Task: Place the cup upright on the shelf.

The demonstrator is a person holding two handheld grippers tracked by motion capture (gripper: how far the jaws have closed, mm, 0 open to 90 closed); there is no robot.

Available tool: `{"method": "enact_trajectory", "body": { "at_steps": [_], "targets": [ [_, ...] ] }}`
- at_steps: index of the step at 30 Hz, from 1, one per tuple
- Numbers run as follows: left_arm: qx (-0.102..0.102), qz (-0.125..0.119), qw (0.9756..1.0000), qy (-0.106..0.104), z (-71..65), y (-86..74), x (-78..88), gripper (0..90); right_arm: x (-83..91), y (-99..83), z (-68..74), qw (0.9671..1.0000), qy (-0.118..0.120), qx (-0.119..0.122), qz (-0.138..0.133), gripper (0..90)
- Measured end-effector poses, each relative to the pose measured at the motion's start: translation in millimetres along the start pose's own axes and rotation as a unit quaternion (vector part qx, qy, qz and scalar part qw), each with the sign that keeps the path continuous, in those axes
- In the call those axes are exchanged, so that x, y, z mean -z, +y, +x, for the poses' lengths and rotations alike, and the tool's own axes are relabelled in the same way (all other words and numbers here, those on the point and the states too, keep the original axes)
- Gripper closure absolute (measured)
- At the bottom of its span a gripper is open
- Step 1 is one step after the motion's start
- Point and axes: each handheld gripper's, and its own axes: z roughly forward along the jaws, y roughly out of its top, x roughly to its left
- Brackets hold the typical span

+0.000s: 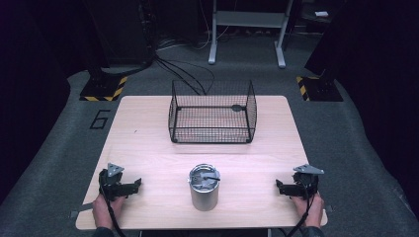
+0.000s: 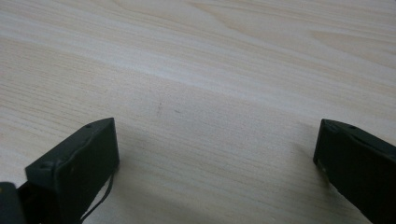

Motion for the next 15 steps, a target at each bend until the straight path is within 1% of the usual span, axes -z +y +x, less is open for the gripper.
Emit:
{"method": "enact_trajectory", "body": {
  "at_steps": [6,9,11,12,15],
  "targets": [
    [-0.005,0.002,1.0000,-0.004,1.6,0.1,0.7,4.5,0.0,0.0,0.1,1.0000,0.000,0.000,0.000,0.0],
    [-0.001,0.001,1.0000,0.000,1.9,-0.8,1.3,4.3,-0.1,0.0,0.1,1.0000,0.000,0.000,-0.001,0.0],
    [0.002,0.006,1.0000,0.003,1.5,-0.3,1.9,4.3,0.0,0.0,0.1,1.0000,0.000,0.000,-0.001,0.0],
    [0.004,0.001,1.0000,0.006,1.1,-0.7,1.0,4.3,0.0,0.0,0.1,1.0000,0.000,0.000,-0.001,0.0],
    [-0.001,0.001,1.0000,0.002,2.1,-1.0,1.7,4.4,0.0,-0.1,0.1,1.0000,0.000,0.000,-0.002,0.0]
  ]
}}
